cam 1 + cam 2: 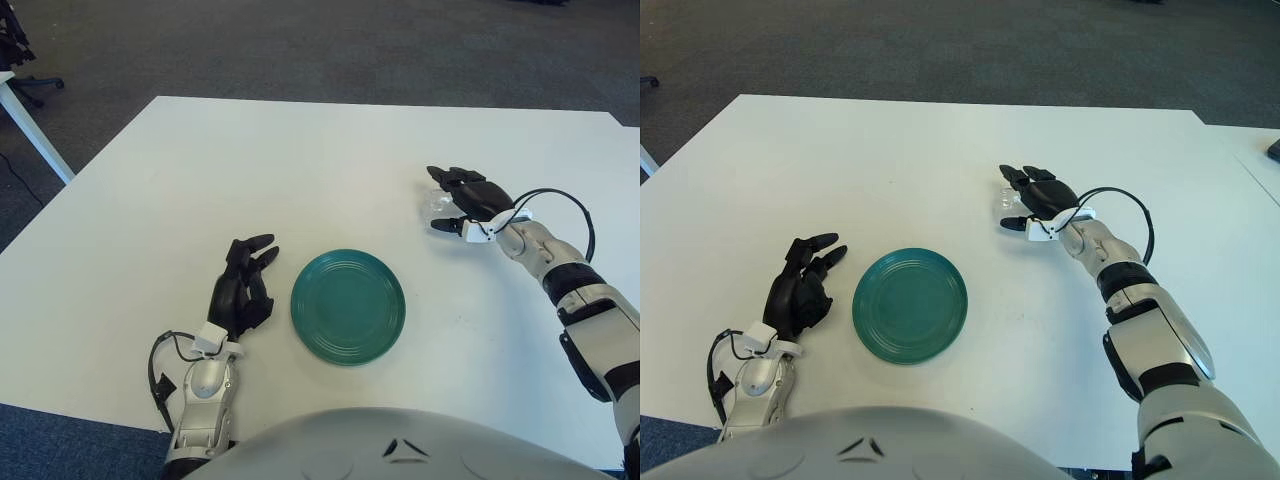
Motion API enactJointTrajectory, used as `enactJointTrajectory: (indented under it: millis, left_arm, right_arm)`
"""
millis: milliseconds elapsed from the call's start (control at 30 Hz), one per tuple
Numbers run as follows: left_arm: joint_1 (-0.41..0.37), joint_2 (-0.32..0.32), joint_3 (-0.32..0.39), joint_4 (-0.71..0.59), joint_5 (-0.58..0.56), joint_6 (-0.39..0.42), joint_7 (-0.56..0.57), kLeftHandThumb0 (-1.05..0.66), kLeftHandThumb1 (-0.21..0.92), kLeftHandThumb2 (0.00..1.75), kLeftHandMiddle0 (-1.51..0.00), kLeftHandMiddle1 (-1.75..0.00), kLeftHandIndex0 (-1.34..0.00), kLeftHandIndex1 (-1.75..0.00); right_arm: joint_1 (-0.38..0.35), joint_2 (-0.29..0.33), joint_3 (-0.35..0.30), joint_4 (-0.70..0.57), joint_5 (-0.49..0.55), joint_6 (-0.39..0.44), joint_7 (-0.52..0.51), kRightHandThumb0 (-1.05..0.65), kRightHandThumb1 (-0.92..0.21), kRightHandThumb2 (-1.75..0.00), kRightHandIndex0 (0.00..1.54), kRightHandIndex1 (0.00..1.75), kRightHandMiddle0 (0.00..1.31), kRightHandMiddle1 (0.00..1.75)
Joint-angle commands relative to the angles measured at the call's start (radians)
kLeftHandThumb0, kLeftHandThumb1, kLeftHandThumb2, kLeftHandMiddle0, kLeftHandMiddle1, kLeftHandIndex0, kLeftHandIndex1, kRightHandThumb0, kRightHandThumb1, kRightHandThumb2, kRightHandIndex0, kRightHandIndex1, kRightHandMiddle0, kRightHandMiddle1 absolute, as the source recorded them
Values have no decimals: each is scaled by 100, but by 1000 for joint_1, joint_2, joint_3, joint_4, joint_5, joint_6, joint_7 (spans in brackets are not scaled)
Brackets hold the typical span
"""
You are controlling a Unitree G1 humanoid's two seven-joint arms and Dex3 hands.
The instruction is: Put the bottle into the plate.
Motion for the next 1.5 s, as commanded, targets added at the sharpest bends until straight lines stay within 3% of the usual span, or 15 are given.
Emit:
enactJointTrajectory:
  millis: [0, 67, 167, 300, 467, 700, 1100, 1333, 1467]
  left_arm:
    - [28, -3, -5, 1, 16, 26, 17, -74, 92, 101, -49, -42, -19, -107]
    - [30, -5, -7, -3, 22, 31, 22, -74, 92, 101, -49, -42, -19, -107]
    - [35, -9, -10, -16, 30, 45, 31, -75, 92, 102, -49, -42, -19, -107]
    - [41, -13, -12, -33, 32, 60, 36, -75, 92, 102, -50, -43, -20, -108]
    - [46, -18, -13, -40, 36, 59, 45, -75, 92, 103, -50, -44, -21, -108]
    - [49, -31, -21, -44, 44, 53, 58, -74, 92, 102, -51, -46, -21, -109]
    - [50, -42, -24, -38, 41, 37, 60, -75, 92, 102, -51, -48, -22, -110]
    - [46, -47, -25, -30, 37, 35, 57, -74, 92, 102, -48, -48, -20, -109]
    - [41, -48, -23, -22, 33, 29, 55, -74, 92, 103, -47, -48, -20, -108]
  right_arm:
    - [48, 15, 3, 36, 8, -3, -24, -105, -92, -48, 20, 101, 0, 132]
    - [40, 20, 4, 63, 7, -7, -46, -101, -92, -39, 43, 144, 18, 157]
    - [27, 32, 4, 110, 8, -12, -87, -96, -92, -33, 71, 165, 44, 169]
    - [26, 35, -1, 118, 13, -19, -124, -90, -92, -30, 92, 173, 69, 173]
    - [27, 38, -3, 119, 11, -8, -163, -82, -92, -31, 105, 174, 87, 174]
    - [27, 26, 2, 110, 4, 8, -174, -73, -92, -35, 113, 175, 97, 175]
    - [19, 7, 19, 105, -9, 11, -159, -59, -91, -41, 115, 175, 99, 175]
    - [17, 9, 7, 119, 15, -4, -158, -48, -72, -73, 118, 175, 102, 175]
    - [16, 12, 0, 127, 22, -11, -162, -45, -67, -81, 121, 175, 106, 175]
